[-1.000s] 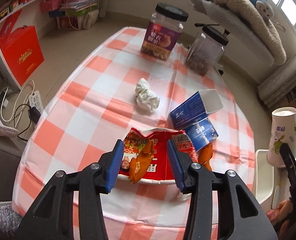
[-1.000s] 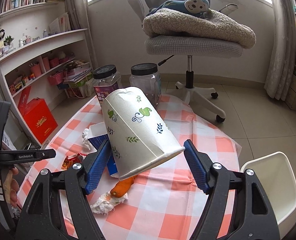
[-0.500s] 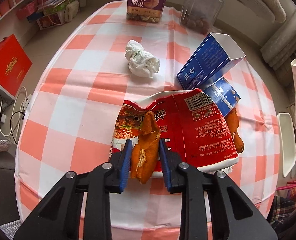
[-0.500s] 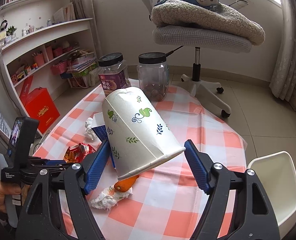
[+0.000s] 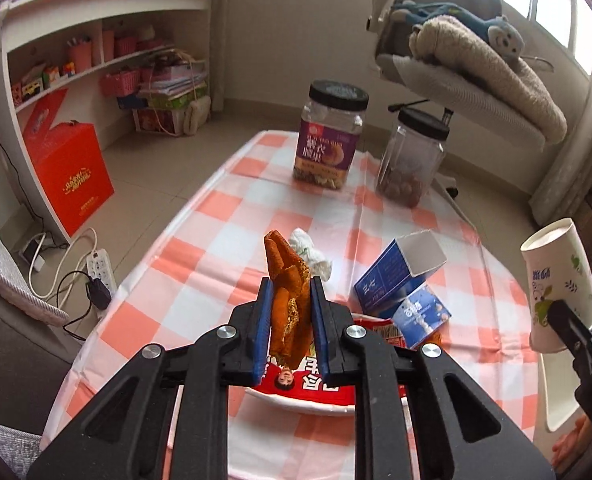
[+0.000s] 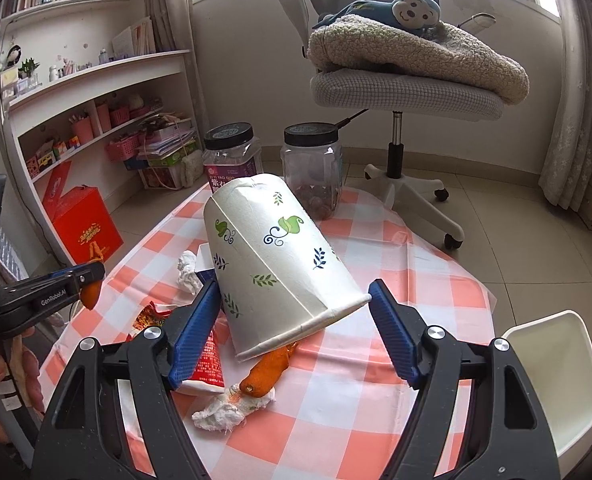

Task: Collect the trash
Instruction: 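Grasp the orange snack stick with the left tool while the right tool grasps the paper cup, then carry the paper cup over the wastebasket and open the right tool while the left tool carries the stick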

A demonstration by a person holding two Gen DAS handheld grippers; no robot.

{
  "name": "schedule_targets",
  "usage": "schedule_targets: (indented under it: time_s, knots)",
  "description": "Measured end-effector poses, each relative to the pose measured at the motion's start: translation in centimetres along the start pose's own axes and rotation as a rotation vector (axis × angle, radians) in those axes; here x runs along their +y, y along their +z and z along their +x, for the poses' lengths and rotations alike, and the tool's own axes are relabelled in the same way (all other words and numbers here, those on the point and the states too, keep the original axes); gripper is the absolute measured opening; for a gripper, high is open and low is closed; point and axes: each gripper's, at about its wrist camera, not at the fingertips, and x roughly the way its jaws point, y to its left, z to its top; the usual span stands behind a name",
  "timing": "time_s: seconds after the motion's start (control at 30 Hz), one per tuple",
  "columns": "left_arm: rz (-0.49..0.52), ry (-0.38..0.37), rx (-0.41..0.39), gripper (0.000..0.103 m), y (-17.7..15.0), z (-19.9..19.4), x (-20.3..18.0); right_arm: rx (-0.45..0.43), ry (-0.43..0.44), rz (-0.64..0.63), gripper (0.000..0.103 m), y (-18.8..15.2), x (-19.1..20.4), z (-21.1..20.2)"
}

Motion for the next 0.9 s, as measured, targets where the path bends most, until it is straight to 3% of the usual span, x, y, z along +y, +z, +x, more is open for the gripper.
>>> schedule_targets:
  time_s: [0.37,0.9]
  knots:
    - [0.025,0.002,-0.092,0.019,-0.1,-2.7,-3.6,-0.090,-0.048,0.014,0.072,0.8,-1.5,-2.4]
    - [0.068,-0.133,-0.111,0.019,-1.4,-5.2,-10.3,-0.146,-0.153,0.012,0.072,0.5,-5.6,-5.8]
